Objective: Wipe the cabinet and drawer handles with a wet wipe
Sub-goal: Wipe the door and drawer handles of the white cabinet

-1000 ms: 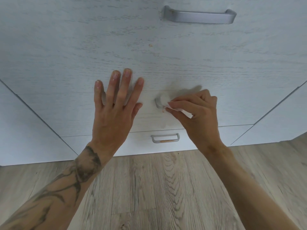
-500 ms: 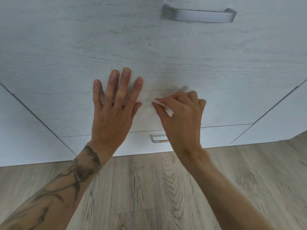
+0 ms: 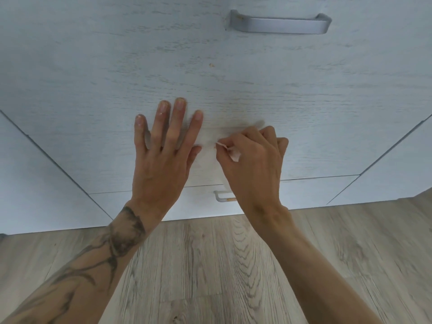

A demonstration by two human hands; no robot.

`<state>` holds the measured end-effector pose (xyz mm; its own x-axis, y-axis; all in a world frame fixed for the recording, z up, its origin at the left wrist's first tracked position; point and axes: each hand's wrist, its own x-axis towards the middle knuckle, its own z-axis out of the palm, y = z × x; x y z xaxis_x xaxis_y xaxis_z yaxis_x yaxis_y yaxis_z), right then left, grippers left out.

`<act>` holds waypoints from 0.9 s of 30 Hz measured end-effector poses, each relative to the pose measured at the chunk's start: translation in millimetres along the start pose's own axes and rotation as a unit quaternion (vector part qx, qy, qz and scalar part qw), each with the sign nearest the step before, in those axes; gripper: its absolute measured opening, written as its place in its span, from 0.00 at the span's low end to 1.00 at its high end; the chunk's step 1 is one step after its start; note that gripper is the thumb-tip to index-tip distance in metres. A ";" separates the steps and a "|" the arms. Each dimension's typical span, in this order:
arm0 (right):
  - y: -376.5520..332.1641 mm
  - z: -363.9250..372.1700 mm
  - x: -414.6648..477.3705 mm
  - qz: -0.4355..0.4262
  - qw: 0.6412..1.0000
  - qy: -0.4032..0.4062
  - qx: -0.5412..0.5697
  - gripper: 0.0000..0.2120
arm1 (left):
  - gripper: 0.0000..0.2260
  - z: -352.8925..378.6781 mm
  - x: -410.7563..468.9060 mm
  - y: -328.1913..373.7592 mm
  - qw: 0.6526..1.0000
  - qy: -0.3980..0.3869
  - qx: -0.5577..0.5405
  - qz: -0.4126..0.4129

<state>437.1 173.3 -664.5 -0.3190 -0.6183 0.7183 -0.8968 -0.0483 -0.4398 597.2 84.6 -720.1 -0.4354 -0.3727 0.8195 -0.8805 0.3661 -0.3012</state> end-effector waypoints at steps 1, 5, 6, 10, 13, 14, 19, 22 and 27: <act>-3.1 2.1 2.9 0.011 1.000 -0.001 -0.004 0.08 | 0.33 -0.3 -0.1 0.2 1.000 0.000 0.003 0.001; 3.3 -2.0 1.7 0.024 0.999 -0.030 0.022 0.04 | 0.32 -0.8 -0.2 -0.5 1.000 0.001 -0.002 0.002; 6.0 -4.1 0.1 0.024 0.999 -0.033 0.029 0.03 | 0.32 -1.2 -0.1 -0.5 1.000 0.000 -0.006 0.001; -1.1 1.3 3.5 0.045 0.999 -0.019 0.019 0.08 | 0.32 -2.0 0.7 0.0 1.000 0.003 -0.001 0.004; -2.7 4.2 4.5 0.029 0.999 -0.011 0.011 0.08 | 0.33 -0.9 0.6 -0.3 1.000 0.006 0.009 0.007; 1.6 2.7 3.4 0.013 1.000 -0.015 0.021 0.06 | 0.33 -0.3 0.3 -0.6 1.000 0.006 0.008 0.006; 28.3 -8.7 -1.5 -0.072 0.995 -0.036 0.065 0.04 | 0.34 2.5 -1.6 -2.3 1.000 0.000 -0.016 0.003; 47.1 -15.0 -0.5 -0.099 0.992 -0.030 0.071 0.05 | 0.34 4.2 -2.2 -2.5 1.000 0.000 -0.020 0.004; 84.2 -31.0 -2.5 -0.007 0.990 -0.030 0.138 0.04 | 0.34 6.1 -2.6 -1.1 1.000 0.007 -0.013 0.003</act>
<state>352.9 195.1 -686.6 -0.2810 -0.6611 0.6957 -0.7804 -0.2645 -0.5666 598.2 80.1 -724.9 -0.4382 -0.3584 0.8243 -0.8724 0.3906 -0.2939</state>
